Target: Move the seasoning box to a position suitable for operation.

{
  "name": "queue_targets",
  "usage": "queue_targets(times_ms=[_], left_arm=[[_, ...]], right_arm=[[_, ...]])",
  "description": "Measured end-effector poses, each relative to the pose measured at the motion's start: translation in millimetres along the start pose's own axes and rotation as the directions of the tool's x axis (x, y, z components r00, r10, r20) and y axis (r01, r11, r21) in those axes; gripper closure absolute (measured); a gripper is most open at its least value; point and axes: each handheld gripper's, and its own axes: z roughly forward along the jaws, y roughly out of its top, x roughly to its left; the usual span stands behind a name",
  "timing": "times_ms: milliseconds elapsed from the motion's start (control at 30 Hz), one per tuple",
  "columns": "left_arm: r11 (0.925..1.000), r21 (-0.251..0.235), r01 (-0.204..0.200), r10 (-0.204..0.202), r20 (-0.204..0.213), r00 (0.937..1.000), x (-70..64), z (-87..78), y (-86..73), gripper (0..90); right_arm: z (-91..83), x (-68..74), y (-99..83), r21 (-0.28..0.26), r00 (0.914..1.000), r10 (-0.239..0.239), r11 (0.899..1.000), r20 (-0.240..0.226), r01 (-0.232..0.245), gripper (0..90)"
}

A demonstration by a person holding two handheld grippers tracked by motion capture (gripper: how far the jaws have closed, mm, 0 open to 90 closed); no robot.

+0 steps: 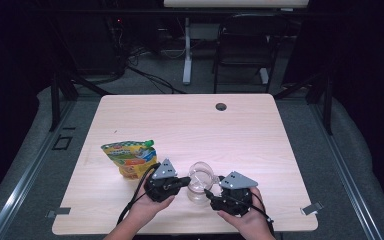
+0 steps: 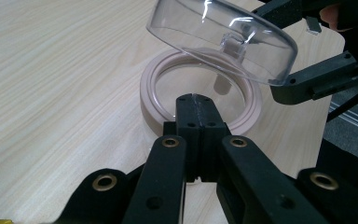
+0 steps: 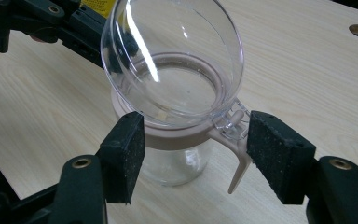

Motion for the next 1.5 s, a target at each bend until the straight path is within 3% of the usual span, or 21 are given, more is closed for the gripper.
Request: queue_targets(times_ms=[900, 1200, 1500], left_arm=[[0.9999, 0.007, -0.015, 0.015, -0.009, 0.9999, -1.3, -0.1, 0.4, 90.0], [0.9998, 0.006, -0.017, 0.017, -0.010, 0.9998, -1.8, 0.1, 0.7, 90.0], [0.9998, 0.006, -0.018, 0.018, -0.007, 0.9998, -1.7, 0.2, 0.6, 90.0]], right_arm=[[-7.7, -4.0, 1.5, -0.041, 0.9998, 0.018, 0.999, 0.000, -0.018, 37.9], [-19.0, -14.0, -0.4, -0.068, 0.9987, 0.046, 0.997, 0.021, -0.045, 38.1], [-21.9, -22.1, -4.5, -0.056, 0.9981, 0.060, 0.997, 0.015, -0.059, 39.6]])
